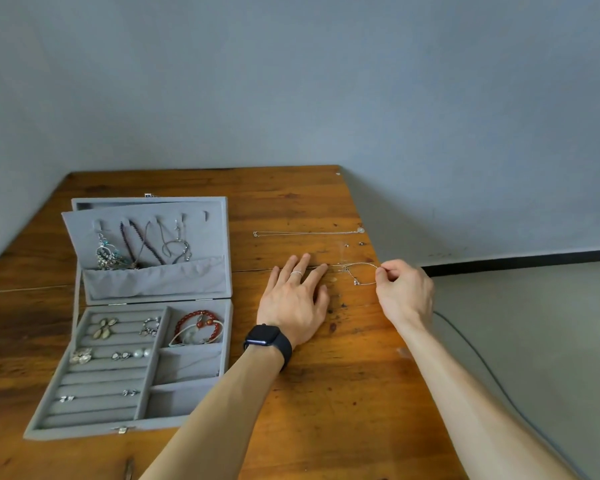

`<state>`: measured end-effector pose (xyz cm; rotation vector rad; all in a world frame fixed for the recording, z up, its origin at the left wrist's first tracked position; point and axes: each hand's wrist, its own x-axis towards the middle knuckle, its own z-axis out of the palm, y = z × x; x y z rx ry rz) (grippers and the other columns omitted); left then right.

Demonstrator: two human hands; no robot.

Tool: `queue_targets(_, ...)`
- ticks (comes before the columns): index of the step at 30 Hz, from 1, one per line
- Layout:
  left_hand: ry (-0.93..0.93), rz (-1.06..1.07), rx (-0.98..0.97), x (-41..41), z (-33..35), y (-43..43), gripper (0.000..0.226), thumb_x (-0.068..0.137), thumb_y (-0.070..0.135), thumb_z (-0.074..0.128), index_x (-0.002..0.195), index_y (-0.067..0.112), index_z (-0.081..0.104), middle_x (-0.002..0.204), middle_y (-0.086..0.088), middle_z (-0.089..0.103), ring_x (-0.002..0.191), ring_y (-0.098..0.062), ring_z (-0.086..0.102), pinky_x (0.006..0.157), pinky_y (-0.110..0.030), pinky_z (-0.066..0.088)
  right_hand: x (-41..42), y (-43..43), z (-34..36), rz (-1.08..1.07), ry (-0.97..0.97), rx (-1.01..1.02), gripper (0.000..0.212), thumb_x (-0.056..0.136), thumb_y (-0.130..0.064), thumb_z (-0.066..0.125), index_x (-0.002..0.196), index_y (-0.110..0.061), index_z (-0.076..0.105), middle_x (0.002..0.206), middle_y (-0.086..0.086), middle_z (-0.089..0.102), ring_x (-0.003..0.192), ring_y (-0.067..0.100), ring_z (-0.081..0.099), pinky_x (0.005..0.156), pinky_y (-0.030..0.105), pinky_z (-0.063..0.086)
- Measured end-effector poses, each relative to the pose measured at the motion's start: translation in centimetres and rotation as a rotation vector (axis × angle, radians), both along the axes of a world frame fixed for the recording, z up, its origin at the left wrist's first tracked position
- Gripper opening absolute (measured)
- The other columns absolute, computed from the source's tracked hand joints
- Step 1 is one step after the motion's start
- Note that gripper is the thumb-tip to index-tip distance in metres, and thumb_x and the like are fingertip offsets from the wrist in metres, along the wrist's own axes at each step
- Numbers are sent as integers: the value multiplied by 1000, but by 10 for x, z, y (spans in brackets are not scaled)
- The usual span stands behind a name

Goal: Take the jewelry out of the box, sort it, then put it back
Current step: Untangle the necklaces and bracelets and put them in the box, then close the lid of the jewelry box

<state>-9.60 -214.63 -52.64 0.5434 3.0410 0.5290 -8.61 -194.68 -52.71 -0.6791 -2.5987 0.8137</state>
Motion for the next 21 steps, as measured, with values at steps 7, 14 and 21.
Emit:
queue_targets(7, 6, 13, -7, -1, -4, 0, 54, 103, 53, 20, 155, 40, 26, 166, 6, 16, 154, -16, 4, 125, -41, 3, 9, -4, -2, 93, 52, 99, 22, 100, -28, 54, 110, -16, 70, 103, 8, 64, 98, 29, 61, 81, 36, 50)
queue_targets(14, -97, -48, -80, 6, 14, -4, 53, 106, 49, 22, 157, 36, 18, 167, 3, 10, 154, -20, 2, 125, -45, 3, 52, -11, 7, 139, 54, 199, 28, 98, -29, 54, 121, -17, 67, 121, 5, 64, 109, 27, 58, 83, 38, 51)
queue_targets(21, 6, -101, -51, 63, 45, -32, 51, 103, 46, 32, 153, 35, 30, 165, 0, 23, 153, -20, 13, 124, -48, 14, 124, -59, 4, 337, 101, 261, 28, 94, -28, 62, 121, -21, 68, 125, -3, 66, 119, 17, 56, 97, 32, 47)
